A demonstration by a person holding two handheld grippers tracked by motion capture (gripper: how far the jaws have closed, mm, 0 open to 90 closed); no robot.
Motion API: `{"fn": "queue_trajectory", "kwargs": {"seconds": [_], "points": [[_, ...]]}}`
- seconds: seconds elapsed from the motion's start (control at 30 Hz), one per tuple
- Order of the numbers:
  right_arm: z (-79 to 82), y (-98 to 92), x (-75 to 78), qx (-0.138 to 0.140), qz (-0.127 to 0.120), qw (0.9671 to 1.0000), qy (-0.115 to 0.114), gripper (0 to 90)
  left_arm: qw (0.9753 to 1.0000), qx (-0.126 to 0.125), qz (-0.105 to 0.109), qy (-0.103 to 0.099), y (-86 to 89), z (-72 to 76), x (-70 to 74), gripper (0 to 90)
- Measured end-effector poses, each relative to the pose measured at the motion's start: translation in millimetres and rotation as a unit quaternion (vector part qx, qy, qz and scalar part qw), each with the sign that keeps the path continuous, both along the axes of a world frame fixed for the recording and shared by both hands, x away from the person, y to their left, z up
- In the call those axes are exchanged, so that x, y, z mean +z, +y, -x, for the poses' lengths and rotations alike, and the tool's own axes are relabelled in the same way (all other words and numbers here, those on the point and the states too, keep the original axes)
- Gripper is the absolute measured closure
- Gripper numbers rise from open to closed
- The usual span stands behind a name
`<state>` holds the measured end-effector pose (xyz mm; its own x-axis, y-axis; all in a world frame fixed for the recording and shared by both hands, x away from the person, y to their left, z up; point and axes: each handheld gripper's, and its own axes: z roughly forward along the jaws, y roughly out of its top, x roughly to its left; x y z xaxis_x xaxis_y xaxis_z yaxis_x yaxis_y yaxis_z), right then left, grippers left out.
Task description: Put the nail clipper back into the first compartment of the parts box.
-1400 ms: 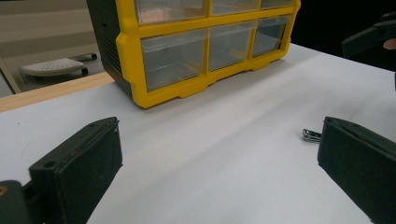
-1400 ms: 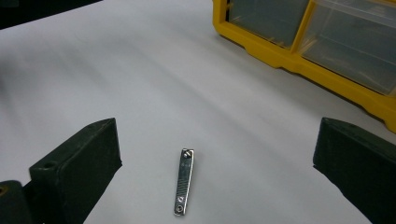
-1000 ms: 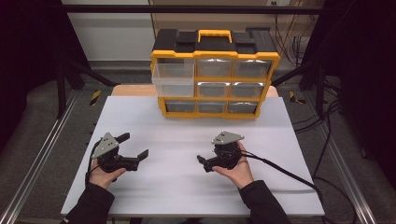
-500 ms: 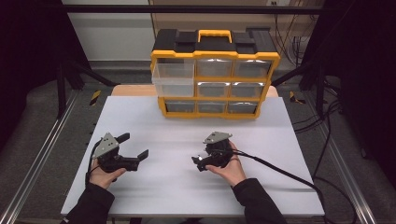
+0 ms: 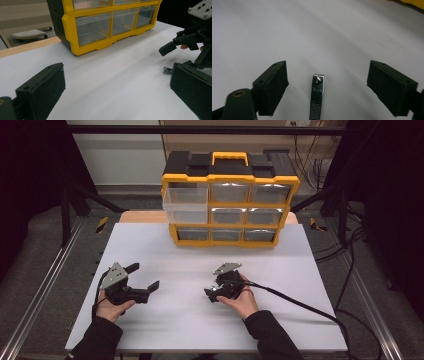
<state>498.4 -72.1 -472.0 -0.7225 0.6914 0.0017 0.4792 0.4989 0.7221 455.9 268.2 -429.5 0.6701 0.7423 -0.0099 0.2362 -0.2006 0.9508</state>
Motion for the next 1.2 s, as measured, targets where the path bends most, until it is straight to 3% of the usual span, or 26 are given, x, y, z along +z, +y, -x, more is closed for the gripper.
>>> {"fn": "queue_trajectory", "kwargs": {"seconds": [0.37,0.73,1.2], "points": [[0.6,1.4,-3.0,0.004,0.001,0.9998,0.017,45.4,1.0,0.0,-0.001,0.0,0.1,-0.1,0.0,0.0],[0.6,1.7,-4.4,0.011,0.005,0.9997,0.021,63.6,1.0,0.001,-0.001,0.0,0.2,-0.2,-0.1,0.0],[1.3,2.8,-5.7,0.013,0.009,0.9995,0.027,75.8,1.0,0.001,-0.002,0.0,0.1,-0.2,-0.2,0.1]]}}
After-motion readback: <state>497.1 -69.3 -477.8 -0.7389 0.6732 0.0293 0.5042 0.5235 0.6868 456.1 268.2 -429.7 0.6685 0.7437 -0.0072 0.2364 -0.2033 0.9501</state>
